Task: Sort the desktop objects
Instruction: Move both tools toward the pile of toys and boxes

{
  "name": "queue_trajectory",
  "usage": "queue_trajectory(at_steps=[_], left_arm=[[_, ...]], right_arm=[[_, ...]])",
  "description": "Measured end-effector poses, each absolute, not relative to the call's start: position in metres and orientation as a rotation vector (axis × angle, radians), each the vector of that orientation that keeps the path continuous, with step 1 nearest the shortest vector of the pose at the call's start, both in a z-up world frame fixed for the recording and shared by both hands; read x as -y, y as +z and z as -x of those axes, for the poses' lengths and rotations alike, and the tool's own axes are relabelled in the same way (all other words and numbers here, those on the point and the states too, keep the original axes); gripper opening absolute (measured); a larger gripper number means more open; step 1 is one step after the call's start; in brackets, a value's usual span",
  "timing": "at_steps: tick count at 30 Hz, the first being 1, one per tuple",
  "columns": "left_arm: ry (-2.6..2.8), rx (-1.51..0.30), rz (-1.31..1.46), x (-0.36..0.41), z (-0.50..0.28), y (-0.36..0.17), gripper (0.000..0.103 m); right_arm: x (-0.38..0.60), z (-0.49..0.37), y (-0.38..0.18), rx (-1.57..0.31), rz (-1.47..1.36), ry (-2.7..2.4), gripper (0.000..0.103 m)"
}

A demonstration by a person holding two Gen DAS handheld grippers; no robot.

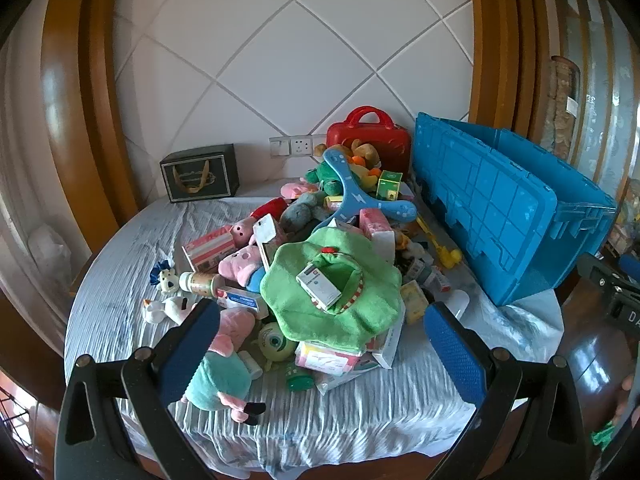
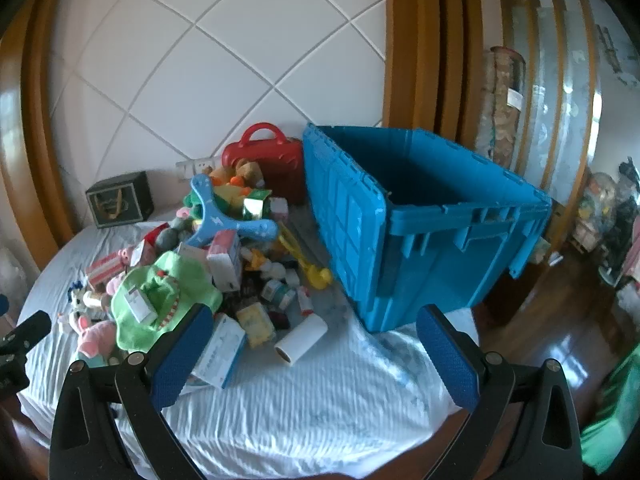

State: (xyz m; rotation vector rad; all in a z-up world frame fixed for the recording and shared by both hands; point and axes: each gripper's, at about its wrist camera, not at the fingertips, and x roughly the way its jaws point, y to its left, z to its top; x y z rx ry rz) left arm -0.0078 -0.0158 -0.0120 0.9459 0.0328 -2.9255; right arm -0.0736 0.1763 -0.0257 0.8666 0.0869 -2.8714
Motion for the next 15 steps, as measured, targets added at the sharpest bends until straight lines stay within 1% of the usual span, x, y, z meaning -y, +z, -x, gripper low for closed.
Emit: queue_trajectory(at_steps=[2,3,9,15], left_arm=[[-2.907,-0.039,-0.945,0.021,0.007,-0.015,0.103],[-2.770,-0.098,-0.904,0.024,0.007,-0.017,0.103],[-2.654,-0.144,-0.919,0.055,0.001,-0.036,0.103],[-2.419,-0.103,-0.979,0.090,-0.007,-0.067,0.103]], right_arm=[[-0.177,0.076,-0.030,-0.088,-0.877,-2.859,0.103],[-0.177,0.077,-0.033,-0.090,-0.884,-2.852,0.103],[-0.175,0.089,-0.056,-0.076,-0.946,-2.777,0.103],[-0.151,0.106,-0.087,-0.115,-1.006,-2.652,0.103]])
